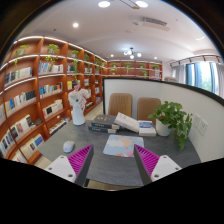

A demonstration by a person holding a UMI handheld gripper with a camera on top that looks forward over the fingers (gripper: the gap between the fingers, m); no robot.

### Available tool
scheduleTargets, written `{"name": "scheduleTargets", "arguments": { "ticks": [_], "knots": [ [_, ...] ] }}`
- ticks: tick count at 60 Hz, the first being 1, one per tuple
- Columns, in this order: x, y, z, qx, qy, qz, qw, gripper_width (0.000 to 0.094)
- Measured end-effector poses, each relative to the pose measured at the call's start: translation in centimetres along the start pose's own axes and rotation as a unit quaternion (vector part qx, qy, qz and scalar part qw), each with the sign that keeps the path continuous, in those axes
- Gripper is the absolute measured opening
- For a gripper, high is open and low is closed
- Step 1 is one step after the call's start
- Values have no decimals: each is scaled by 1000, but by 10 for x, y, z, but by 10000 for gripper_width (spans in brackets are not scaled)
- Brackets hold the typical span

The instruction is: Arrange mouse

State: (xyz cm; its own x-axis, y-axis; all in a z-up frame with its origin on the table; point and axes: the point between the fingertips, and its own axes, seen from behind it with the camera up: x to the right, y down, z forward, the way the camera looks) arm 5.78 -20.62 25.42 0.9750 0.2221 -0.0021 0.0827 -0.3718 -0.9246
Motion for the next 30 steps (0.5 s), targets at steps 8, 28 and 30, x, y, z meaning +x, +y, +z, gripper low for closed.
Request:
{"name": "scheduleTargets", "arguments": {
  "ticks": [8, 28, 30],
  "knots": [
    [-25, 30, 12, -24, 13, 8, 1000, 808],
    [-146, 176, 66, -145, -17, 24, 989, 809],
    [-164, 184, 74, -156, -26, 24, 987, 808]
  ]
}}
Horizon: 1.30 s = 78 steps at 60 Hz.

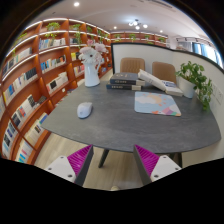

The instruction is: Arrange mouse

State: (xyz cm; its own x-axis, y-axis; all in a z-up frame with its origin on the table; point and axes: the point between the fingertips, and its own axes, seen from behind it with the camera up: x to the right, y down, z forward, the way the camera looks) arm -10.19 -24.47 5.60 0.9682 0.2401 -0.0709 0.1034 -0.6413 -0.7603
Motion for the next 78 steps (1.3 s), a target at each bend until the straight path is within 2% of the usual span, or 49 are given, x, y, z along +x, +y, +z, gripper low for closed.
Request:
{"name": "scheduleTargets", "arguments": {
  "ticks": [8, 17, 38, 44, 49, 51, 54, 61, 70, 74, 78],
  "knots": [
    [-56, 3, 46, -25, -23, -4, 999, 812],
    [-106, -17, 105, -39, -36, -15, 998, 813],
    [-144, -99, 225, -43, -3, 6, 999, 806],
    [-144, -109, 244, -50, 3, 0, 999, 731],
    [-133, -105, 253, -74, 19, -17, 997, 630],
    [-131, -107, 255, -70, 24, -29, 997, 545],
    [-131, -105, 254, -74, 25, -21, 997, 516],
    [-129, -104, 254, -84, 34, -5, 996, 368],
    [-127, -104, 249, -103, 30, 2, 994, 348],
    [-129, -119, 236, -92, 18, 14, 996, 350],
    [-122, -153, 209, -59, 19, 15, 998, 349]
  ]
}}
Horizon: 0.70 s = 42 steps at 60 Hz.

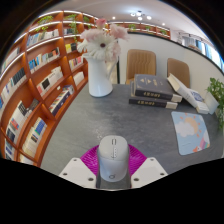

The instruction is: Arrange mouse

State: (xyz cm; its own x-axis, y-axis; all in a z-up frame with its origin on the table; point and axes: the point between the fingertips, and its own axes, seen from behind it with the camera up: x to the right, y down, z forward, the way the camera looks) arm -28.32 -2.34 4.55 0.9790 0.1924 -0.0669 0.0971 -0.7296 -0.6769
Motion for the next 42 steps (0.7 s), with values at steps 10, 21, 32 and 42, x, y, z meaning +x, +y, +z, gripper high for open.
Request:
{"name": "scheduleTargets", "arguments": {
  "ticks": [10, 21, 32, 42],
  "knots": [
    [56, -125, -86, 122, 24, -6, 992, 348],
    [162, -243, -160, 227, 75, 5, 971, 347],
    [286, -245, -132, 207, 124, 7, 970, 346],
    [371, -173, -49, 108, 129, 30, 985, 345]
  ]
}}
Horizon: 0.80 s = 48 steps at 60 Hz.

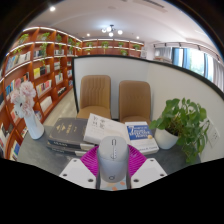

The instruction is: Arrange mouse

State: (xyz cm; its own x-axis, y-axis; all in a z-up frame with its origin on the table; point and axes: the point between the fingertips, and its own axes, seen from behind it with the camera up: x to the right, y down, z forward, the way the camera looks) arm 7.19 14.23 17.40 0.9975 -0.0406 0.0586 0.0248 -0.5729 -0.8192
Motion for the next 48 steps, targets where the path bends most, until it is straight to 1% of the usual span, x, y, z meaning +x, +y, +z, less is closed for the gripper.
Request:
{"name": "scheduleTargets", "arguments": {
  "ticks": [5, 13, 19, 21, 22, 25, 28, 35, 39, 42, 46, 48],
  "knots": [
    [3, 61, 34, -54, -9, 11, 998, 345],
    [1, 140, 61, -123, -30, 20, 992, 347],
    [-5, 183, 72, -152, -40, 30, 987, 348],
    [-4, 177, 75, -129, -34, 28, 991, 346],
    [-2, 179, 72, -139, -35, 29, 989, 351],
    [-3, 178, 72, -137, -33, 23, 990, 355],
    [-3, 178, 72, -137, -31, 20, 990, 382],
    [-4, 178, 74, -138, -32, 26, 990, 478],
    [-5, 178, 73, -145, -33, 19, 989, 521],
    [-7, 179, 72, -152, -35, 13, 988, 620],
    [-13, 182, 67, -165, -43, 12, 985, 826],
    [-16, 177, 62, -162, -45, 12, 986, 856]
  ]
}}
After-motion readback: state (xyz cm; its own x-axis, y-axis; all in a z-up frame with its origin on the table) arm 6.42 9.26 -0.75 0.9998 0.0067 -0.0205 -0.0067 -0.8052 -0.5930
